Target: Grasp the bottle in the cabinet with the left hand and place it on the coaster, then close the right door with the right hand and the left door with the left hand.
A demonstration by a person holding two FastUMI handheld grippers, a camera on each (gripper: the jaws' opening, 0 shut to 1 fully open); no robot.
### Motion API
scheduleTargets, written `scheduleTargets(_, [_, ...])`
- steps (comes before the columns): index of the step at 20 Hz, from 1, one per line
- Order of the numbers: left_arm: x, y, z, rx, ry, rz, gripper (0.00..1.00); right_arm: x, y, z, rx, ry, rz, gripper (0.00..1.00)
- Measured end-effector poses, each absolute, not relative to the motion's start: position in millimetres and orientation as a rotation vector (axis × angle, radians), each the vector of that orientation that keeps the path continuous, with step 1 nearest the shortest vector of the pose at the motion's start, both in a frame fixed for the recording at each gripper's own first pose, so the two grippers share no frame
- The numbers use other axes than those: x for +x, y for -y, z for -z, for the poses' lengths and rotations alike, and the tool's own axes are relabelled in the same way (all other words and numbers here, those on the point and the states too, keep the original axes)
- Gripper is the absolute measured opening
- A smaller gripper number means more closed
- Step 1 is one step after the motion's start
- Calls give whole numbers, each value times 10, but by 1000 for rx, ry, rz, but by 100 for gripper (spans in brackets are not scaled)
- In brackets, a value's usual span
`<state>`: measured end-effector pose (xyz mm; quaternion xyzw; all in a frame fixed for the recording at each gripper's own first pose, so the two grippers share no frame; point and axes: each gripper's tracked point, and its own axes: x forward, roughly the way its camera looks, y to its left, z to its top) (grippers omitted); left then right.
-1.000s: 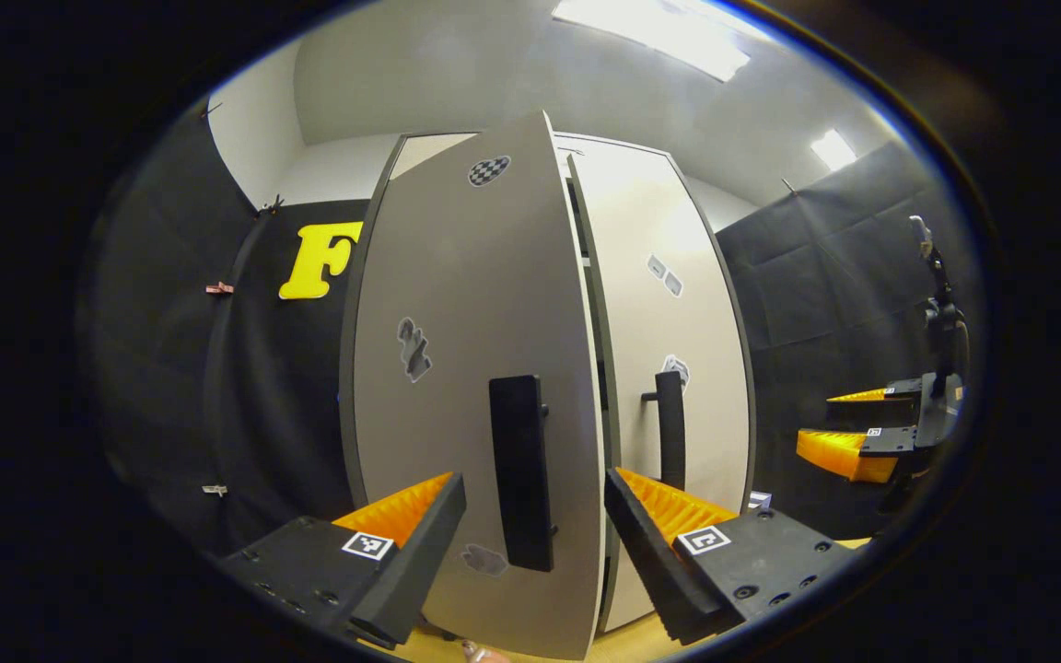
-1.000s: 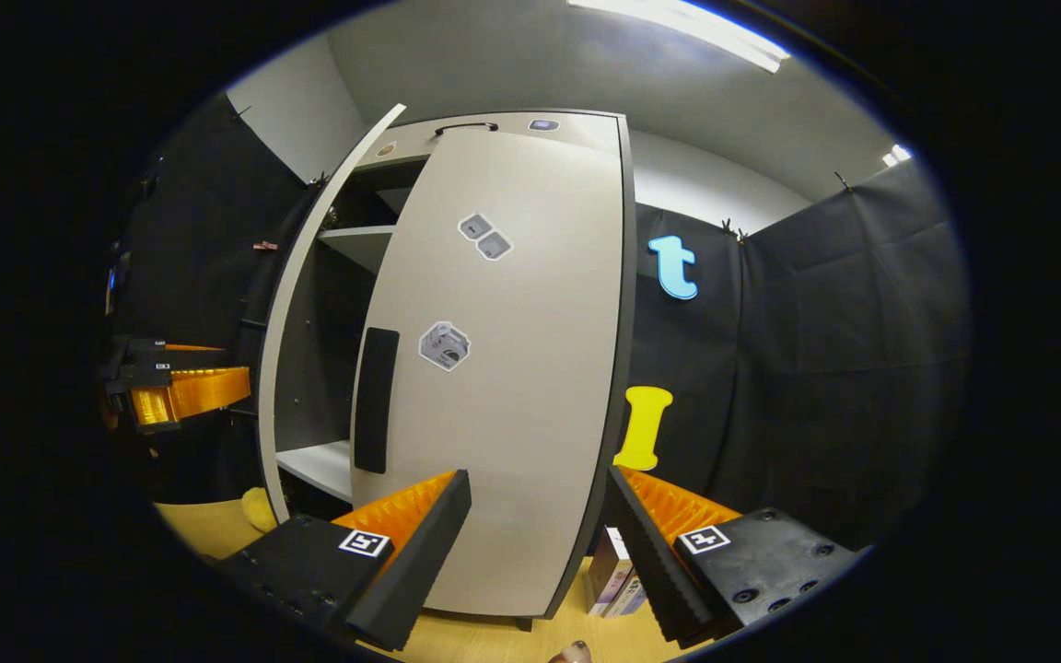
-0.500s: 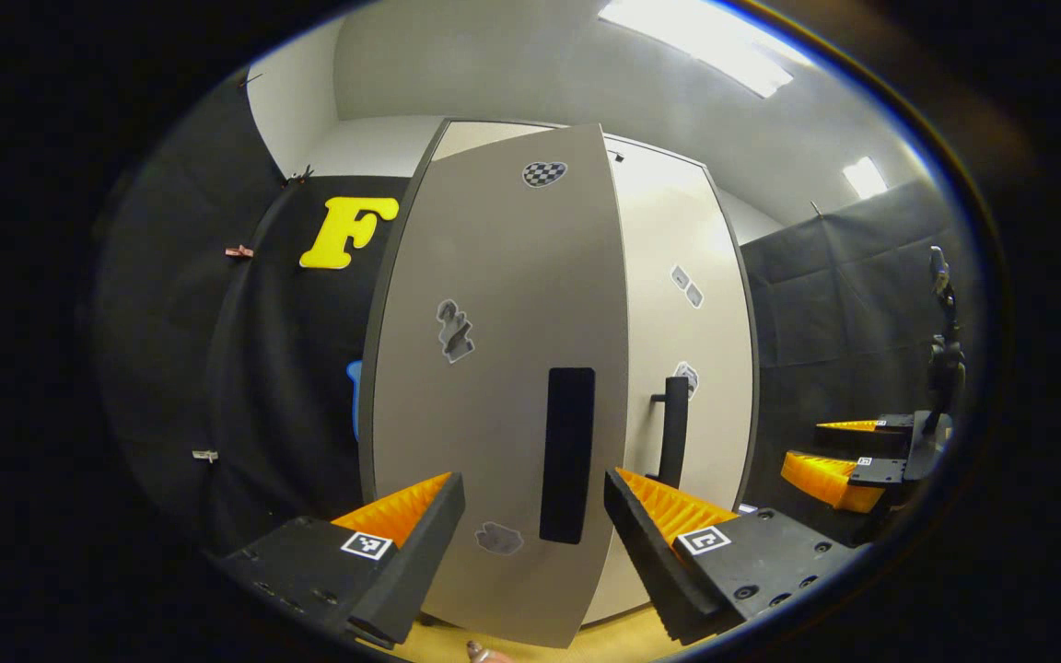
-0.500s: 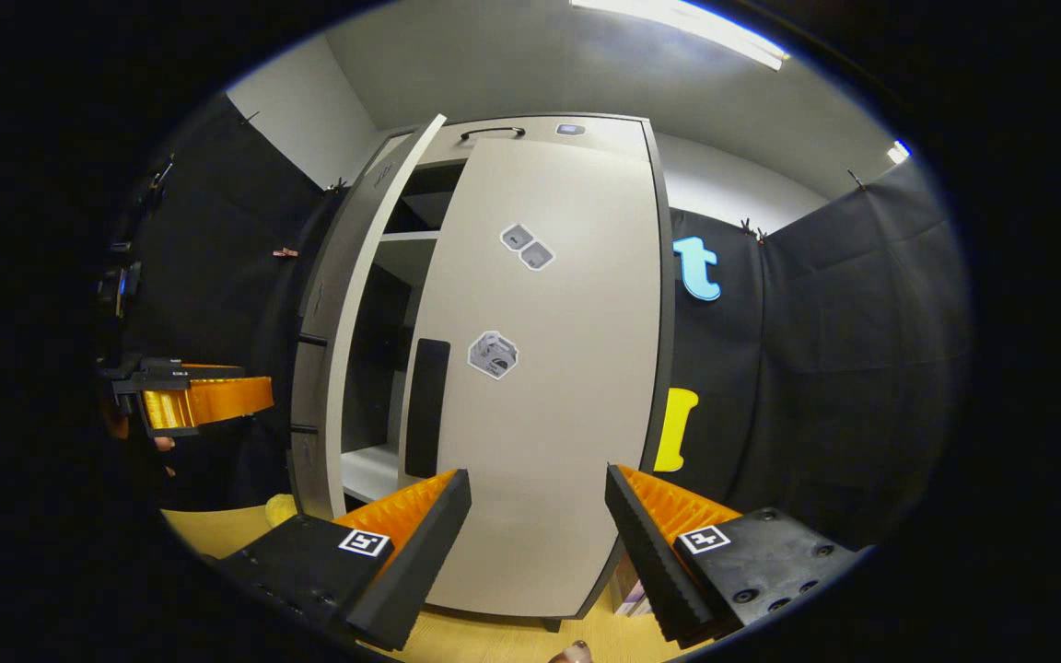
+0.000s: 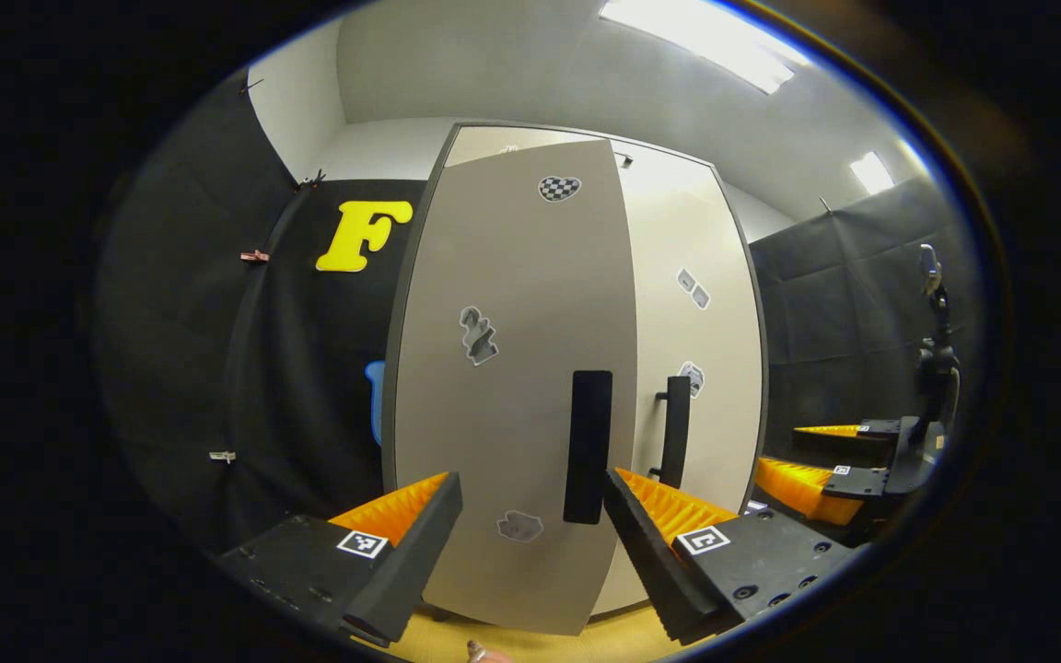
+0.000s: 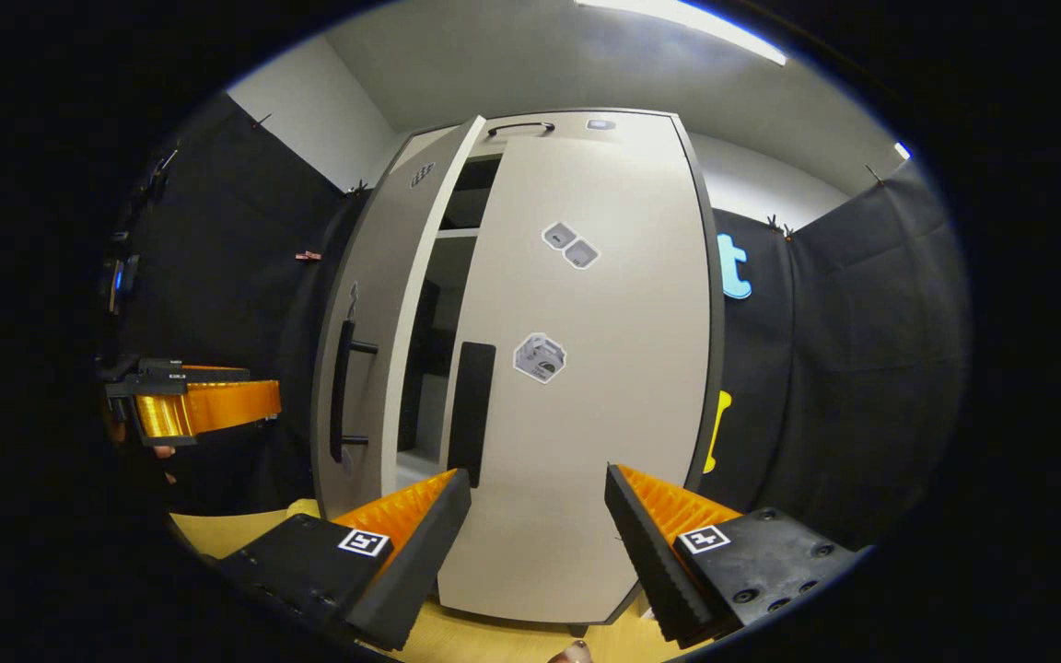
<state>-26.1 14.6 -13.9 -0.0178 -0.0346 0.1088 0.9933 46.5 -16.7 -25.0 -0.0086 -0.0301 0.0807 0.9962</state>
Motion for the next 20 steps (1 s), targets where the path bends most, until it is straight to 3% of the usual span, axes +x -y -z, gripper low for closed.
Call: scheduleTargets(20, [-406, -149, 174, -33, 31, -230, 98, 562, -138, 265, 11, 70, -234, 98])
